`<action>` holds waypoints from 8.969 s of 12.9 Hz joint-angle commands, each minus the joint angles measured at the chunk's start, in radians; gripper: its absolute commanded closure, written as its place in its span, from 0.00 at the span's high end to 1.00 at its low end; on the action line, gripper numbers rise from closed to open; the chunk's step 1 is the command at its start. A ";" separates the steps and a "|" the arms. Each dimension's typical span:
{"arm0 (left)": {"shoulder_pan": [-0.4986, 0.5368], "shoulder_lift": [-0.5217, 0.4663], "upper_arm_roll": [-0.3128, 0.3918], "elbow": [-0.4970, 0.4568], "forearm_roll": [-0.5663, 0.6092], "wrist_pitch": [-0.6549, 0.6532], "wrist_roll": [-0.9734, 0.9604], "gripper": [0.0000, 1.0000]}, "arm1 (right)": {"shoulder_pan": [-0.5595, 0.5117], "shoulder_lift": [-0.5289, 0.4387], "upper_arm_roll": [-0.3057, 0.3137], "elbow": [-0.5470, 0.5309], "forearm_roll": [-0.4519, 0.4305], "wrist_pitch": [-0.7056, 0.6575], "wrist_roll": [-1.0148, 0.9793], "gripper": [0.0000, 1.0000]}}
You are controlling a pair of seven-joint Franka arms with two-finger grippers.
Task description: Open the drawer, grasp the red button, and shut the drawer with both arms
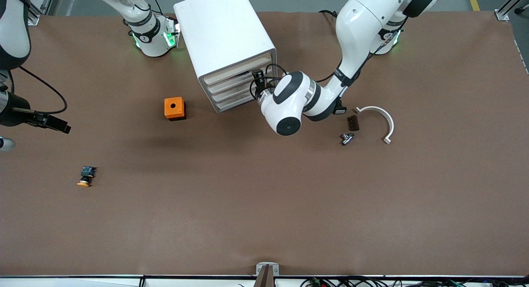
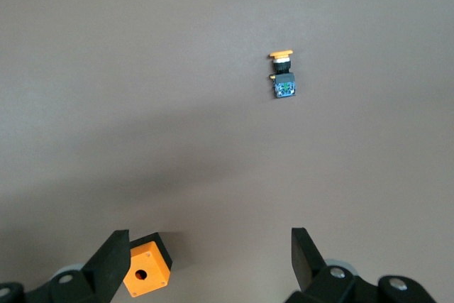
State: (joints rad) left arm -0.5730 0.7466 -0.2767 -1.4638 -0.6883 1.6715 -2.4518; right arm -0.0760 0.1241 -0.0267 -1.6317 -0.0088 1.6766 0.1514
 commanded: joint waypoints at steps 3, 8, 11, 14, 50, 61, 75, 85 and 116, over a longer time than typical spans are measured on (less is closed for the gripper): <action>-0.037 0.040 0.005 0.023 -0.042 -0.015 -0.007 0.27 | 0.036 -0.001 0.002 -0.013 0.013 -0.009 0.130 1.00; -0.015 0.031 0.016 0.029 -0.028 -0.016 -0.009 0.00 | 0.146 -0.006 0.004 -0.017 0.015 -0.014 0.403 1.00; 0.108 0.034 0.017 0.061 -0.023 -0.016 -0.003 0.00 | 0.316 -0.003 0.004 -0.019 0.015 -0.015 0.691 1.00; 0.214 0.037 0.016 0.108 -0.023 -0.015 0.039 0.00 | 0.451 0.011 0.004 -0.014 0.015 0.041 0.897 1.00; 0.188 -0.214 0.099 -0.002 0.628 0.238 1.413 1.00 | 0.947 0.419 0.002 0.130 -0.026 0.302 1.844 0.83; 0.045 -0.098 0.090 -0.012 0.480 0.353 1.312 1.00 | 0.903 0.405 -0.002 0.222 -0.011 0.123 1.598 0.00; -0.140 -0.081 0.024 -0.032 0.366 0.297 1.091 1.00 | 0.250 0.333 -0.007 0.026 -0.094 0.350 0.217 0.00; -0.145 -0.105 0.040 -0.033 0.387 0.290 0.995 1.00 | 0.027 0.454 0.002 -0.181 -0.077 0.762 -0.046 0.00; 0.472 -0.923 0.238 -0.231 0.737 -0.204 2.282 1.00 | 0.053 0.132 0.036 -0.020 -0.057 0.189 -0.138 1.00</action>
State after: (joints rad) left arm -0.0823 -0.1536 -0.0526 -1.6530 0.0274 1.4330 -0.1920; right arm -0.0311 0.3249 0.0101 -1.6427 -0.0770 1.9424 -0.0252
